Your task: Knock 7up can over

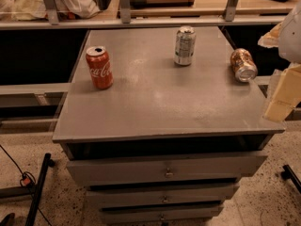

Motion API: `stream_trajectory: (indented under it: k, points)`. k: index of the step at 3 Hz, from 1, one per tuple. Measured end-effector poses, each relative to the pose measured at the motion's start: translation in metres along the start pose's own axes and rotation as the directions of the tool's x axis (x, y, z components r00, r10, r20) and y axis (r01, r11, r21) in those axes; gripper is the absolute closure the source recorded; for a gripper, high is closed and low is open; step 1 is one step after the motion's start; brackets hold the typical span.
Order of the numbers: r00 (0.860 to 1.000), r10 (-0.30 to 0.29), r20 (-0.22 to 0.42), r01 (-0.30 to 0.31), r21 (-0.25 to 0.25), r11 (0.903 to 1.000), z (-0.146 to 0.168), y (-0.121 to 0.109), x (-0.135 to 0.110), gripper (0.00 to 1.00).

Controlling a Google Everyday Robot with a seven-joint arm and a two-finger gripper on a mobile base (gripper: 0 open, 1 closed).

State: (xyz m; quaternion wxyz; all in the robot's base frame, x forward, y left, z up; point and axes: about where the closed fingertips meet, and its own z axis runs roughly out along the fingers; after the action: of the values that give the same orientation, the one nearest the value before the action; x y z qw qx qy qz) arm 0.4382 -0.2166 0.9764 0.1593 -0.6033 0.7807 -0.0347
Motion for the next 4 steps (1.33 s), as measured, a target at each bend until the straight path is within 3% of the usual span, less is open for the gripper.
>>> stream_trajectory:
  k: [2, 3, 4]
  points:
    - [1.0, 0.01, 0.028, -0.011, 0.027, 0.9996, -0.002, -0.012, -0.001, 0.0]
    - [0.994, 0.01, 0.107, -0.017, 0.061, 0.998, 0.002, -0.039, -0.009, 0.0]
    - [0.978, 0.015, 0.206, -0.032, 0.079, 0.9964, 0.012, -0.077, -0.029, 0.0]
